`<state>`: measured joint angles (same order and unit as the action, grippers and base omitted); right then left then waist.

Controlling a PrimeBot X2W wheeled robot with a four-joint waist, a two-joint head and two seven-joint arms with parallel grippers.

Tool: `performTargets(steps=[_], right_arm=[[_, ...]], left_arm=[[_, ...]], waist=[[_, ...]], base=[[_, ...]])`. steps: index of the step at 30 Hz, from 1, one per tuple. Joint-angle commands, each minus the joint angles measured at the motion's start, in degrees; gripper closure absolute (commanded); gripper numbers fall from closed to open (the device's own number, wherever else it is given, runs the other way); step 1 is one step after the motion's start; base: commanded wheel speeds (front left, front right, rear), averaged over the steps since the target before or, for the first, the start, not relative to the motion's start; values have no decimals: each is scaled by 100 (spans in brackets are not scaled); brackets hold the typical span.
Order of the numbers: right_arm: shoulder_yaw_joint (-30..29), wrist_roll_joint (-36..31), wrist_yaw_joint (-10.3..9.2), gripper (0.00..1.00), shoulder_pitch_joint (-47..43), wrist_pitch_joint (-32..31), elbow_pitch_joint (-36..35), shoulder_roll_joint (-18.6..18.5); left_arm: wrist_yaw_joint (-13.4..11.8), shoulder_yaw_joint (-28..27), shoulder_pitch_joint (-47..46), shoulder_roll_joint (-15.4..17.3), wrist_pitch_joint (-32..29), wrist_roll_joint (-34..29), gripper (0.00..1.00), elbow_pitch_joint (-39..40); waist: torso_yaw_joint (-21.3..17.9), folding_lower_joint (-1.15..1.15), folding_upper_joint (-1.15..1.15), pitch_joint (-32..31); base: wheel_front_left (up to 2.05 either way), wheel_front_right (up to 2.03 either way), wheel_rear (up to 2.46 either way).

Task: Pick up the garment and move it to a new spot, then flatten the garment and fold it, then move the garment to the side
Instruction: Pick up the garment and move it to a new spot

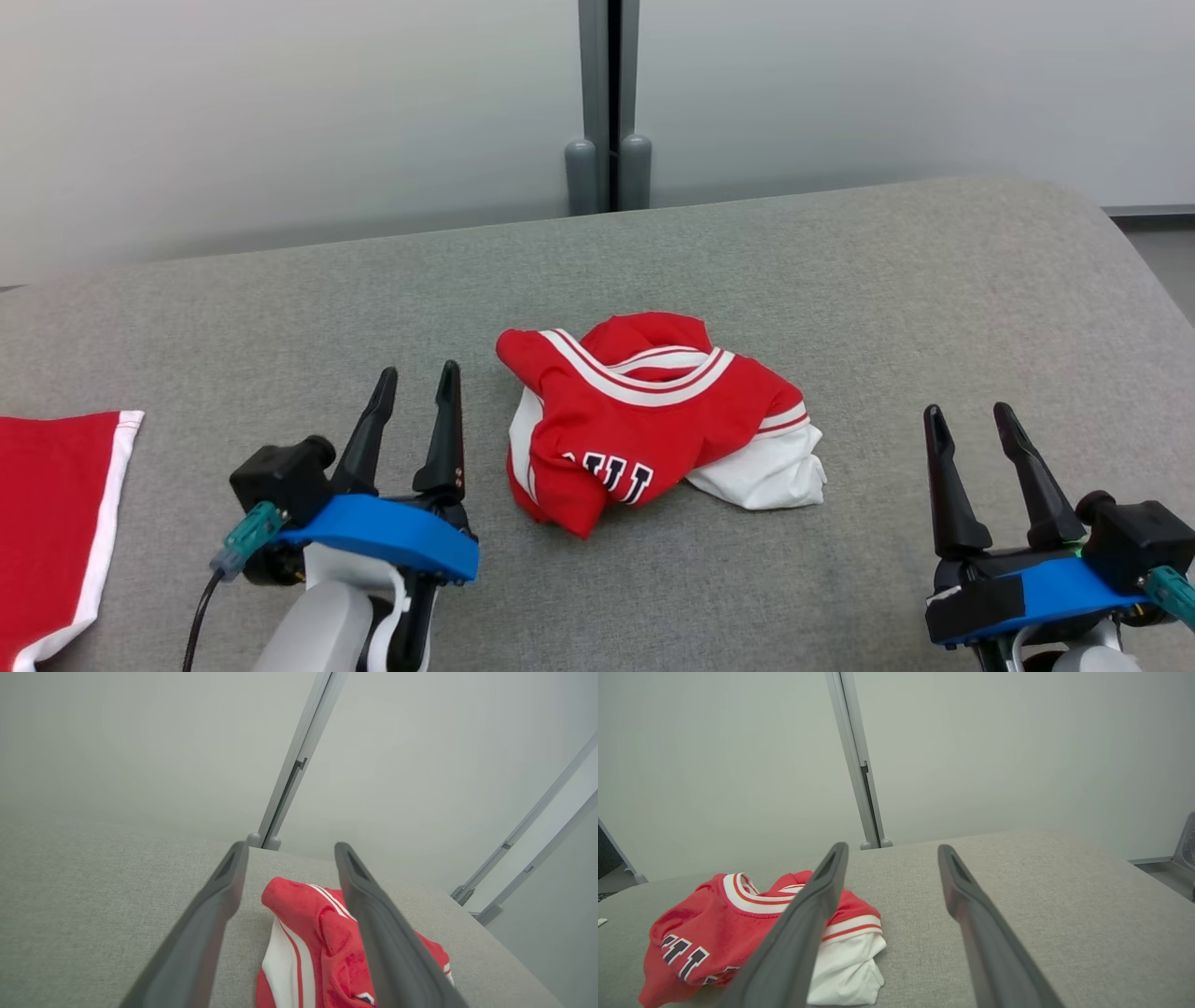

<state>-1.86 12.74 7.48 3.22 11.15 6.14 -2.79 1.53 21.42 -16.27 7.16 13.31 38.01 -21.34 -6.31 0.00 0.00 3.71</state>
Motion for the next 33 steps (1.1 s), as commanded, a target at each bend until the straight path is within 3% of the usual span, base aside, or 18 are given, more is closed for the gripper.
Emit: performTargets(steps=[1,8,13,21,33], right_arm=[[-14,-49,3,0,-89,-27,-31,-19],[-110,-174,3,0,-236,-144,-77,-20],[-172,-260,3,0,-349,-238,-93,-19],[-253,-362,3,0,-479,-375,-125,-19],[-267,-239,3,0,-531,-473,-142,-19]], left_arm=[[-6,-70,204,102,107,-141,0,71],[-223,-443,799,393,190,-886,0,487],[-282,-812,1271,419,193,-1216,0,744],[-224,-998,1687,494,194,-1641,0,776],[-206,-1301,1959,337,195,-1815,0,955]], waist=[[149,0,0,-89],[383,0,0,-200],[478,0,0,-290],[557,0,0,-371],[620,0,0,-405]], base=[[0,0,0],[0,0,0],[0,0,0],[0,0,0],[0,0,0]])
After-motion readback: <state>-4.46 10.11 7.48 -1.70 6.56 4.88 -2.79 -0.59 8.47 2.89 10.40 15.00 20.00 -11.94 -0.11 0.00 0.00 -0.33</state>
